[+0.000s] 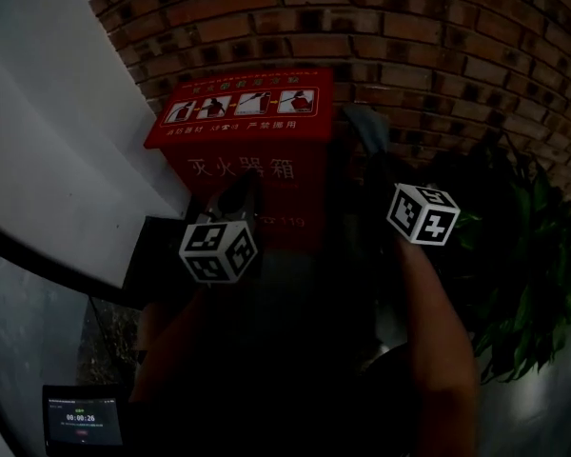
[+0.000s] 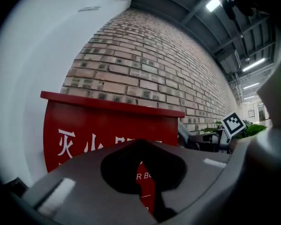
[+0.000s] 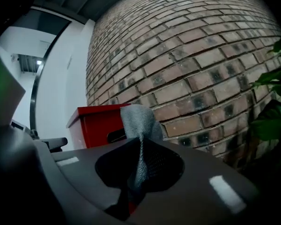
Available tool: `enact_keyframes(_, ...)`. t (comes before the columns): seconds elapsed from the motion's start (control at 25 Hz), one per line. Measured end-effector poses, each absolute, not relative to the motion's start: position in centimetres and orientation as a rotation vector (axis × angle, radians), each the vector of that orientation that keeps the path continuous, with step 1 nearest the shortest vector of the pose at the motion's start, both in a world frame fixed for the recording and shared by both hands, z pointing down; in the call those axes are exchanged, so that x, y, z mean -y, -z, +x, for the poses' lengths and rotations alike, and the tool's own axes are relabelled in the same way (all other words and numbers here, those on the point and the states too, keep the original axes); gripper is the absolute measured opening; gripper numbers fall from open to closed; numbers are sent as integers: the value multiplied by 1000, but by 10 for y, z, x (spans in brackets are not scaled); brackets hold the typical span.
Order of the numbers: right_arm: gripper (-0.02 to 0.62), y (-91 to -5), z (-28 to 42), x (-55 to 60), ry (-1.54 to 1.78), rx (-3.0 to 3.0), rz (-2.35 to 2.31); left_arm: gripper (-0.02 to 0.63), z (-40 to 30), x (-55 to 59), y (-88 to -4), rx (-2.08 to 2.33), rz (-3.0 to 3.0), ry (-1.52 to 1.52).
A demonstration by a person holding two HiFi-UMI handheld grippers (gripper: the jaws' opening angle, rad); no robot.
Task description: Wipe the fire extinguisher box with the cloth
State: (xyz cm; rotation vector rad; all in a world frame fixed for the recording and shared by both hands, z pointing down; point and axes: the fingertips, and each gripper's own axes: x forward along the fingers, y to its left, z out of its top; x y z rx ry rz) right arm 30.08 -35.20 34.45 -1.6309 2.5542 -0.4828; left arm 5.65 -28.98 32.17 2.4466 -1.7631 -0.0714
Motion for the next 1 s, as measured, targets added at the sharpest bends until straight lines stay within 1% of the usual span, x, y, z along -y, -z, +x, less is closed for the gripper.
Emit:
enact_keyframes(0.2,35,-347,291,365,530,-2555,-1555,-2,60,302,-337,1725,2399,71)
enact_keyframes(0.52,34,-323,252,390,653,-2505,-1366,-2,61,304,-335,1722,2440,43)
enact_keyframes(1.0,34,-308,229,406,547,-2581,-1301,-2,64,309,-327,1676,2502,37)
